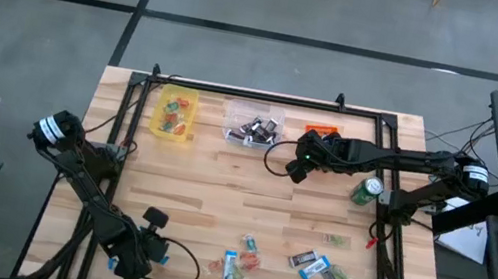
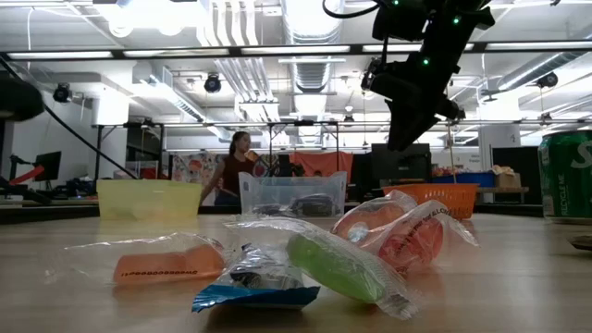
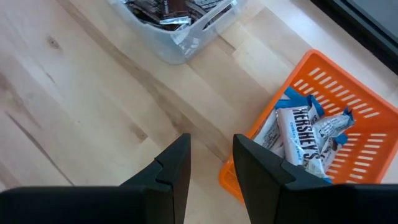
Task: Organize candy in baskets
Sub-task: Put the white chocolate bar chocolate into the orange bin
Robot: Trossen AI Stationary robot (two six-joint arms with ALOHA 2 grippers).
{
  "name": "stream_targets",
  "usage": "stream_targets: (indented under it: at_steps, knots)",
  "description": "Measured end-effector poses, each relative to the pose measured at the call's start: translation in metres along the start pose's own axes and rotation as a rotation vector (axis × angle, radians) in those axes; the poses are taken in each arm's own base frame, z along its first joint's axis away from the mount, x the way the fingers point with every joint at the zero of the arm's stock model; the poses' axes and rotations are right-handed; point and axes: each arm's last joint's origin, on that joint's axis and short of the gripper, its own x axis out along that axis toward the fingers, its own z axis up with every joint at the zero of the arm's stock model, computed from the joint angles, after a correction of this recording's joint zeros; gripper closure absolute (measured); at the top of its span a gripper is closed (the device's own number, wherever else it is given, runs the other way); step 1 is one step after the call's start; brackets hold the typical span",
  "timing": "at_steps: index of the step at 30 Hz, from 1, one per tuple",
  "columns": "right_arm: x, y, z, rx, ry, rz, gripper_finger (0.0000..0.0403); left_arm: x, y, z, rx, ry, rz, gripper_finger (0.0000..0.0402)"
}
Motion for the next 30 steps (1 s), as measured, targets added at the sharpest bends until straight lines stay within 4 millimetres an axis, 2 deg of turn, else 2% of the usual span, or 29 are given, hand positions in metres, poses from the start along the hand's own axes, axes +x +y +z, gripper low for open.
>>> stream_targets:
  at_steps: [6,13,17,22,26,30]
  knots:
    - [-0.004,0.012,-0.005,-0.036,-0.019,0.038,0.0291,-0.023,0.013,0.007,-0.059,-0.202,0.150,0.0396]
    - [-0.013,0.053,-0.016,-0.146,-0.211,0.234,0.0291,-0.044,0.043,0.020,-0.138,-0.410,0.408,0.0400]
    - [-0.017,0.082,-0.032,-0.256,-0.421,0.404,0.0291,-0.044,0.061,0.032,-0.226,-0.504,0.550,0.0400]
    - [-0.018,0.107,-0.049,-0.278,-0.707,0.582,0.0291,-0.038,0.077,0.052,-0.289,-0.596,0.663,0.0401]
    - [-0.012,0.117,-0.056,-0.269,-0.798,0.633,0.0291,-0.034,0.088,0.064,-0.348,-0.639,0.670,0.0401]
    - [0.004,0.126,-0.061,-0.252,-0.810,0.647,0.0291,-0.031,0.096,0.072,-0.375,-0.665,0.677,0.0401]
